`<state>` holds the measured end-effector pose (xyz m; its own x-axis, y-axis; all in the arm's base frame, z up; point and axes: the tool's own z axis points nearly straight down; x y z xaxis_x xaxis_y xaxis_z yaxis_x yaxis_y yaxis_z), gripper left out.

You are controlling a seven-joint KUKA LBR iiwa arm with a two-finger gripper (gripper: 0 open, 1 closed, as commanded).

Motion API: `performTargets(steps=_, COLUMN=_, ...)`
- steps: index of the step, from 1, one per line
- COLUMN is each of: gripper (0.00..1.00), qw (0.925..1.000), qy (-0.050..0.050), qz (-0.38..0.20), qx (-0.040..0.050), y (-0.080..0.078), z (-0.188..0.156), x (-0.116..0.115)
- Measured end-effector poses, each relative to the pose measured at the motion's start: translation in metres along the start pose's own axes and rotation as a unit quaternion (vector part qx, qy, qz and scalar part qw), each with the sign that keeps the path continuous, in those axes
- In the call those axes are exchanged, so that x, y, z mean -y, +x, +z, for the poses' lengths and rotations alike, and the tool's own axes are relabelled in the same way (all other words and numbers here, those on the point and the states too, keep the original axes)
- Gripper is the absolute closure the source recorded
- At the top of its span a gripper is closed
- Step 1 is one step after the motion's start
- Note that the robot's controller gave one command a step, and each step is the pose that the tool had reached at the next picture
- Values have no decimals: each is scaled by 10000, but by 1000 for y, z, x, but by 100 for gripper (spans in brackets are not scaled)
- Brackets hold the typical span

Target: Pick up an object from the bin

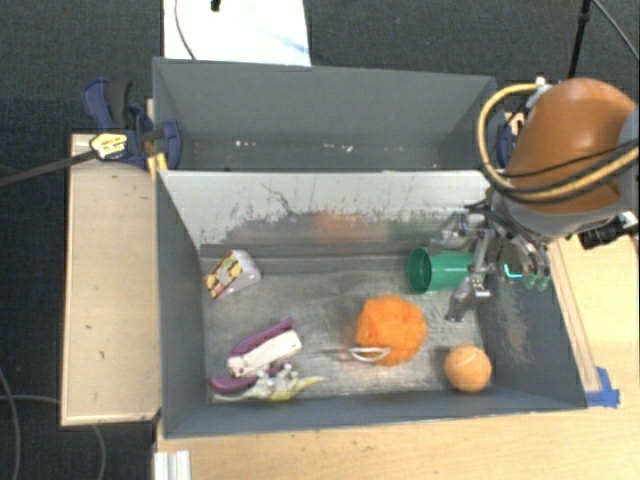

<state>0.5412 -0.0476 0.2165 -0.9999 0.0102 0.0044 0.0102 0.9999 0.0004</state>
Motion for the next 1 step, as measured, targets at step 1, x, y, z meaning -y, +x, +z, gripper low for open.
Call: performTargets(steps=1, gripper=0, qw=10000, qy=3, qz=-8, qx=41, y=-2, z=-4, x=0)
